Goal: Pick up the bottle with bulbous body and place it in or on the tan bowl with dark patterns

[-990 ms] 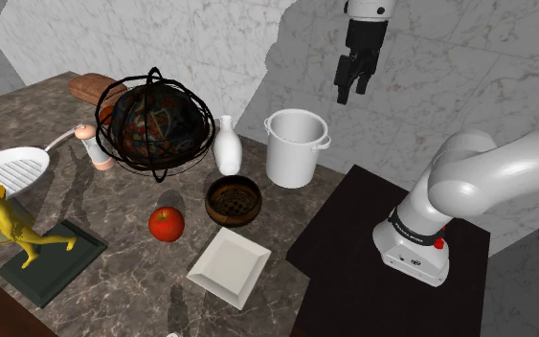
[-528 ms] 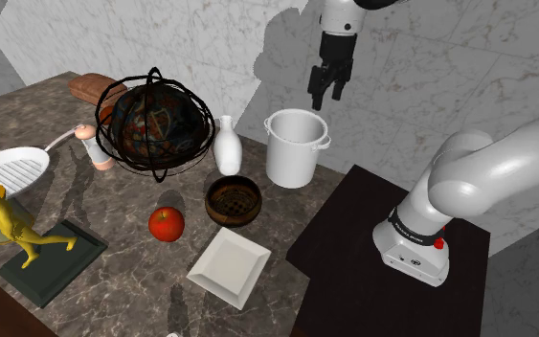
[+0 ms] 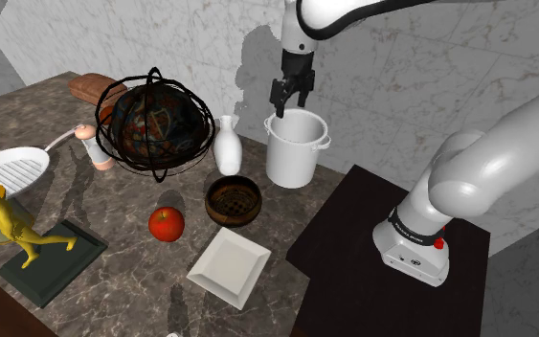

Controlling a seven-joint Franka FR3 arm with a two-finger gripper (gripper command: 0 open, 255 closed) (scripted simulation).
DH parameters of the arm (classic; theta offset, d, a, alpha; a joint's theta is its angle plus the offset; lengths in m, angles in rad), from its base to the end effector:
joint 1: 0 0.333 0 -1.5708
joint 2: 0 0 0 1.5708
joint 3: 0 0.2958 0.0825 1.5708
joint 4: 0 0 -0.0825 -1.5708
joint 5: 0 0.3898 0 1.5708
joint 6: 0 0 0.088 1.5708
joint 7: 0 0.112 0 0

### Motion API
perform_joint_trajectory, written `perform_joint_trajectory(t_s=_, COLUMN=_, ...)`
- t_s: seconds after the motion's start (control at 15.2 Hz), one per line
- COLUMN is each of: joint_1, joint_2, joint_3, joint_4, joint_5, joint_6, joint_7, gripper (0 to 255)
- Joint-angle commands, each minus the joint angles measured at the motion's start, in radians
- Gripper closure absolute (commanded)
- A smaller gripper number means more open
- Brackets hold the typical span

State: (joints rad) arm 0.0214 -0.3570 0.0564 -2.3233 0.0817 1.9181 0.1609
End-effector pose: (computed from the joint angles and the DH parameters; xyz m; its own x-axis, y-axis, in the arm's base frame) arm 0.4462 0.0417 0.4487 0.9917 -0.1150 -0.0575 -0.1178 -0.9919 -0.0471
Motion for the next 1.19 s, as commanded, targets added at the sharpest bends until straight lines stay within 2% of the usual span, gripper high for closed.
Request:
perform_joint_trajectory(t_s=0.0, joint_1=0.001, joint_2=0.073, joint_3=0.010, joint_4=0.020, joint_5=-0.006, joint_6=0.069, joint_7=0.014, gripper=0)
perform_joint_trajectory(t_s=0.59, joint_1=0.009, joint_2=0.397, joint_3=0.040, joint_4=0.225, joint_5=-0.068, joint_6=0.247, joint_7=0.095, gripper=0)
perform_joint_trajectory(t_s=1.06, joint_1=0.032, joint_2=0.655, joint_3=0.037, joint_4=0.461, joint_5=-0.136, joint_6=0.311, joint_7=0.160, gripper=0)
perform_joint_trajectory(t_s=1.12, joint_1=0.033, joint_2=0.663, joint_3=0.036, joint_4=0.469, joint_5=-0.137, joint_6=0.312, joint_7=0.162, gripper=0)
